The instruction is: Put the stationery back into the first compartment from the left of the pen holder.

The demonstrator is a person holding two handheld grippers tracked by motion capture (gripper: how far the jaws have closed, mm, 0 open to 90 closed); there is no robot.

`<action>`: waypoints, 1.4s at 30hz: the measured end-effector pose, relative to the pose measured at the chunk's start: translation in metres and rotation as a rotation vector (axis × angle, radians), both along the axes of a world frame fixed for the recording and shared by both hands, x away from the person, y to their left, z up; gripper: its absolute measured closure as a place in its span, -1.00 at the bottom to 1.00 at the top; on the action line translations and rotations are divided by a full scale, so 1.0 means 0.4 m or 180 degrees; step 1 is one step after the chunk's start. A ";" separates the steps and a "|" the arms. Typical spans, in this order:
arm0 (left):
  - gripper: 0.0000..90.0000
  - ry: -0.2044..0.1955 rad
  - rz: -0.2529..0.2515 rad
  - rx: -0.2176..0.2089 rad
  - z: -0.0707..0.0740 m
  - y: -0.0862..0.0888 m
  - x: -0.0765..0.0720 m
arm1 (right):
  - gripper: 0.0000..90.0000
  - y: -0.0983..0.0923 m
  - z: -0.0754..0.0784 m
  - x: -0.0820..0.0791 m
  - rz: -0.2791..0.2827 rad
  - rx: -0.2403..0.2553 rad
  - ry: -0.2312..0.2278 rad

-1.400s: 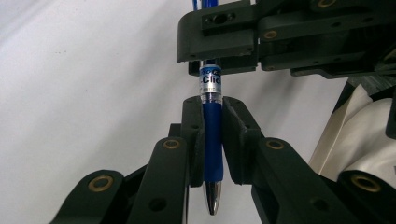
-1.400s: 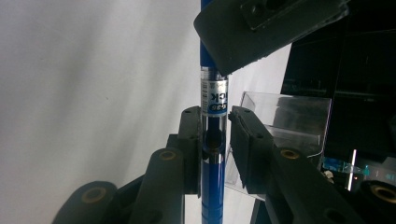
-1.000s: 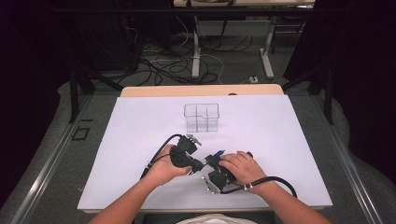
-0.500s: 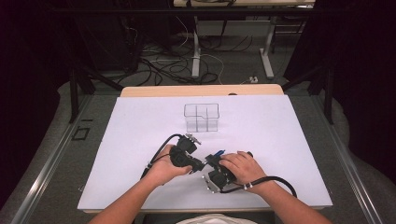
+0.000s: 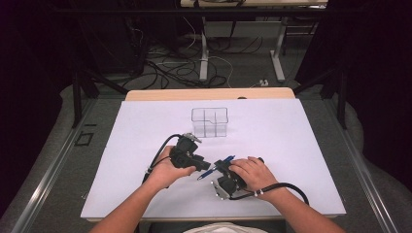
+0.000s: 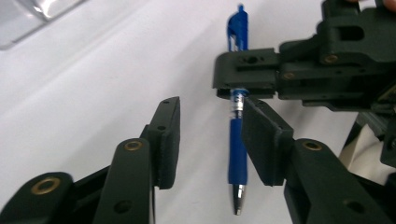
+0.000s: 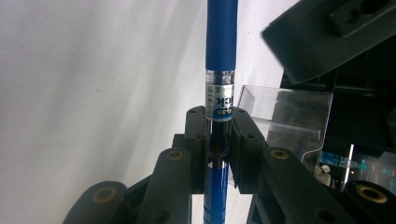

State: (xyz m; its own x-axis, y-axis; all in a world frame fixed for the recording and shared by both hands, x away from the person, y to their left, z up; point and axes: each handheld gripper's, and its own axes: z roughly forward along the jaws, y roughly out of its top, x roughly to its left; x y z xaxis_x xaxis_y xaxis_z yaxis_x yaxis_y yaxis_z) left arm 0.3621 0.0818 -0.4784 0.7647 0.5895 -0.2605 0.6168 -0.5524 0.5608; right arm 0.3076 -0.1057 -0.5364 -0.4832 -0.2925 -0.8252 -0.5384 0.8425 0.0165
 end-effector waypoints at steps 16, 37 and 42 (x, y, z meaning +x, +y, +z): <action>-0.28 -0.0721 0.0541 -0.0064 0.021 0.094 0.032 | 0.77 -0.004 0.016 0.007 -0.0037 0.0271 -0.0008; -0.96 -0.0858 0.1345 -0.0234 -0.025 0.285 0.086 | 0.77 -0.015 0.105 0.109 -0.0614 0.2108 0.1056; -1.00 -0.0947 0.1452 -0.0154 -0.036 0.305 0.095 | 0.77 -0.015 0.127 0.143 -0.0755 0.2644 0.1385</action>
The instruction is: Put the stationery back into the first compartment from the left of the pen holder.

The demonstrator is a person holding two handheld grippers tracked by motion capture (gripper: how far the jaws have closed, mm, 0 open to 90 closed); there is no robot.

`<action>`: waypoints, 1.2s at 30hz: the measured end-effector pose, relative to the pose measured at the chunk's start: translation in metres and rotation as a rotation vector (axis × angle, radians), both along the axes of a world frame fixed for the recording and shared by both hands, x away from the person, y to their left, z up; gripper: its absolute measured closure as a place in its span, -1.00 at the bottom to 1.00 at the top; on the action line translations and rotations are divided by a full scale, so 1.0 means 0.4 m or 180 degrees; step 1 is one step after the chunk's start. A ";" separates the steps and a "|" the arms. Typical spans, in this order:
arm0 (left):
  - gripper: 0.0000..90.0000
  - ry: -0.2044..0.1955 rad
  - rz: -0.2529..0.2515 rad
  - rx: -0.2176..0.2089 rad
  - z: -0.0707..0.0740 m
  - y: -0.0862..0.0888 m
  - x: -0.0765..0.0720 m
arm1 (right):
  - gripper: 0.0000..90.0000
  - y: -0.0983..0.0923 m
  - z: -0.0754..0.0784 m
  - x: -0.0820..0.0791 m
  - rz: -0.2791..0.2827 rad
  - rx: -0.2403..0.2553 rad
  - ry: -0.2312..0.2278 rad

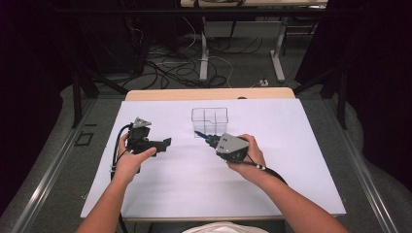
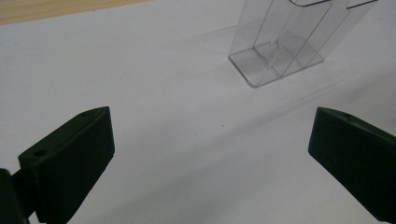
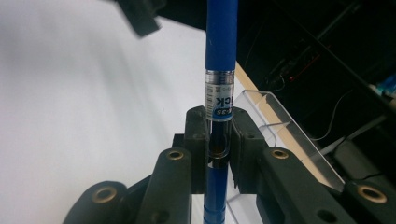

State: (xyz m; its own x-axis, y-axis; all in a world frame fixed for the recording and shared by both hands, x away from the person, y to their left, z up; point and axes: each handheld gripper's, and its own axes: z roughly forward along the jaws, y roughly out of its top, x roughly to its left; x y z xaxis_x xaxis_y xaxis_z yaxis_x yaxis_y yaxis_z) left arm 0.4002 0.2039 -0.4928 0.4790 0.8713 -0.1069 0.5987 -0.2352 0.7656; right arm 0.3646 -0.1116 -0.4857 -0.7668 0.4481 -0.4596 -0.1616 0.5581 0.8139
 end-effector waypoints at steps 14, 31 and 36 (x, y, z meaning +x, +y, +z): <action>-1.00 -0.0102 0.0116 0.0032 -0.019 0.028 0.001 | 0.77 0.002 0.052 0.102 -0.0238 0.1139 0.0621; -1.00 -0.0091 0.0149 -0.0176 -0.032 0.039 -0.002 | 0.77 0.035 0.113 0.212 -0.0516 0.1497 0.0846; -1.00 -0.0117 0.0150 -0.0177 -0.035 0.037 -0.001 | 0.77 0.050 0.122 0.238 -0.0584 0.1534 0.0799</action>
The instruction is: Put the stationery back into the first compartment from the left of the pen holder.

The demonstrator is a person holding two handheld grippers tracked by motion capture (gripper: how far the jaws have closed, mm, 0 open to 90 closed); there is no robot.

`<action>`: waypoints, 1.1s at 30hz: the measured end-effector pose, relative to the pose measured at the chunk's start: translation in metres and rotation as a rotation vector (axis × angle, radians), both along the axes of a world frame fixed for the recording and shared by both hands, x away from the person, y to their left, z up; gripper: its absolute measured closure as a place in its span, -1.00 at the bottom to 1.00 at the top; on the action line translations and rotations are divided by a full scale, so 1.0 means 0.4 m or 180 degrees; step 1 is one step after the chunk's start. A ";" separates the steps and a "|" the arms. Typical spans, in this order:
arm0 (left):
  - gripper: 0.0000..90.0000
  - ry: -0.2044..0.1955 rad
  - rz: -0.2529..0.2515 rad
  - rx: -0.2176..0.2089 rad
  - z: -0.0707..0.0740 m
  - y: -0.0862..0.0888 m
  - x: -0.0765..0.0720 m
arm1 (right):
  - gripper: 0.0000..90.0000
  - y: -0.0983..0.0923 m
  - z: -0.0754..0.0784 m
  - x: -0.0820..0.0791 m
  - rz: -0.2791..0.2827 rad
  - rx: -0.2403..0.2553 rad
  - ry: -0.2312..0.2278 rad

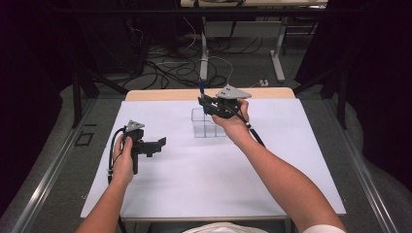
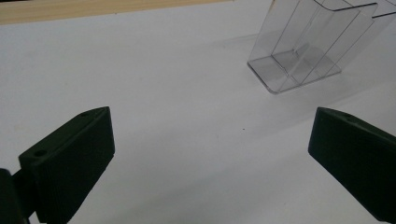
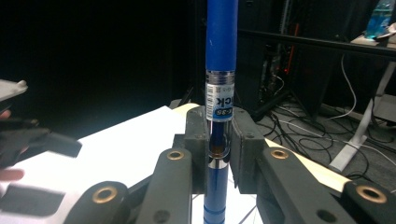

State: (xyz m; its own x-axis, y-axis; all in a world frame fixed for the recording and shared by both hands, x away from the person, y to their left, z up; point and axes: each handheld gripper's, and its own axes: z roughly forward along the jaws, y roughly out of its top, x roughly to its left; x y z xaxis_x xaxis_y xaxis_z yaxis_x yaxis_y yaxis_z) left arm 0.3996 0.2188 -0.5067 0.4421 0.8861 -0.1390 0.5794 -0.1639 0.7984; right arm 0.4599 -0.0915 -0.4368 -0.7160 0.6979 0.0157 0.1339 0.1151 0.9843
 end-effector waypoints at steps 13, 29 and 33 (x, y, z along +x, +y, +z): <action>-1.00 0.0029 -0.0021 -0.0023 0.001 0.005 0.002 | 0.77 0.045 -0.026 0.053 -0.0158 0.0006 0.0099; -1.00 0.0026 -0.0023 -0.0025 0.000 0.004 0.003 | 0.77 0.060 -0.067 0.079 -0.0321 -0.0046 0.0264; -1.00 0.0014 -0.0013 -0.0017 -0.002 0.005 0.004 | 0.77 0.067 -0.077 0.080 -0.0332 -0.0078 0.0300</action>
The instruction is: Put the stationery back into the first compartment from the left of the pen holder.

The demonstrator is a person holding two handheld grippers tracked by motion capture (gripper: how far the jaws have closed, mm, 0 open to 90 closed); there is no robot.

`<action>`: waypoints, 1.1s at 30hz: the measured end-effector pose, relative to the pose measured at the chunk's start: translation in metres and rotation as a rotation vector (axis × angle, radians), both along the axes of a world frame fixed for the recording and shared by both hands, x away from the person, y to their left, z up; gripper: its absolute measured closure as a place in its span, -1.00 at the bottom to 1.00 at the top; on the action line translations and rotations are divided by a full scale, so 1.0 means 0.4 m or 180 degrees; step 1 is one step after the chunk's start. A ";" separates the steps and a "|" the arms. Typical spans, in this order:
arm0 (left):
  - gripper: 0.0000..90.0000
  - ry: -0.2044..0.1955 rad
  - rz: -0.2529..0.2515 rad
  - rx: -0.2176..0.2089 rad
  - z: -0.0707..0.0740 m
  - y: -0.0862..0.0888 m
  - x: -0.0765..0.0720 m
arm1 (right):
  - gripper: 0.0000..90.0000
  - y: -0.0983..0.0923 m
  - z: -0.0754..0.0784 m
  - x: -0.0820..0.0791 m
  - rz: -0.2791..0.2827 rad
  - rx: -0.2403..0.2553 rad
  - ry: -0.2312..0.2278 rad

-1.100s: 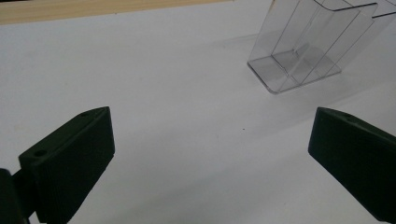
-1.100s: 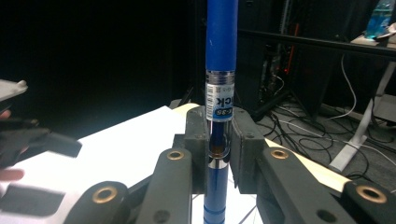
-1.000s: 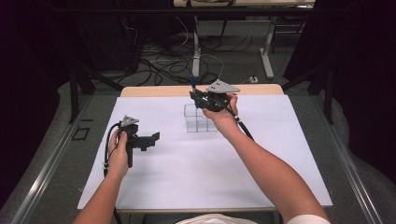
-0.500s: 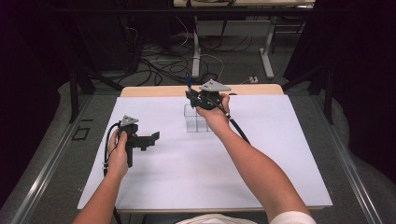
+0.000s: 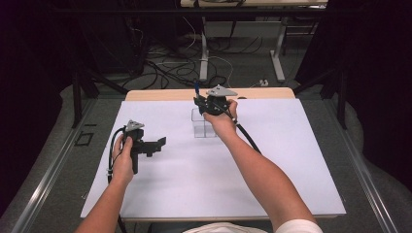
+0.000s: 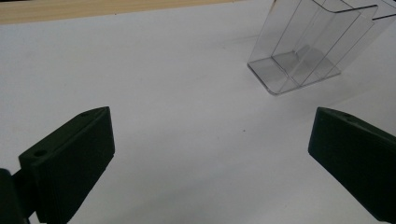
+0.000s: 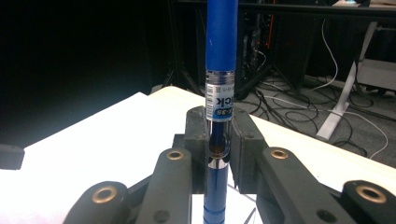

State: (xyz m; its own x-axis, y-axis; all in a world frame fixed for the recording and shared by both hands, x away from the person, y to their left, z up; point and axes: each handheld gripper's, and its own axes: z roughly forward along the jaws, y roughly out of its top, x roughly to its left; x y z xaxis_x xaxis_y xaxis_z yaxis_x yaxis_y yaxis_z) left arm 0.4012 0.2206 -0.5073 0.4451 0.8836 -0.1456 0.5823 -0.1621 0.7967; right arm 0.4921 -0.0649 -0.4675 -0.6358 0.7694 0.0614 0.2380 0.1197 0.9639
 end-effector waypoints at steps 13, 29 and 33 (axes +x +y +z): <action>-1.00 0.0020 -0.0031 0.0014 0.000 0.003 0.001 | 0.77 0.017 -0.020 -0.002 0.0010 -0.0041 0.0146; -1.00 -0.0012 0.0021 -0.0013 -0.003 0.001 0.001 | 0.55 0.013 -0.031 0.002 0.0042 -0.0058 0.0442; -1.00 -0.0008 0.0018 -0.0006 -0.004 0.001 0.002 | 0.26 0.010 -0.028 0.002 0.0034 -0.0019 0.0453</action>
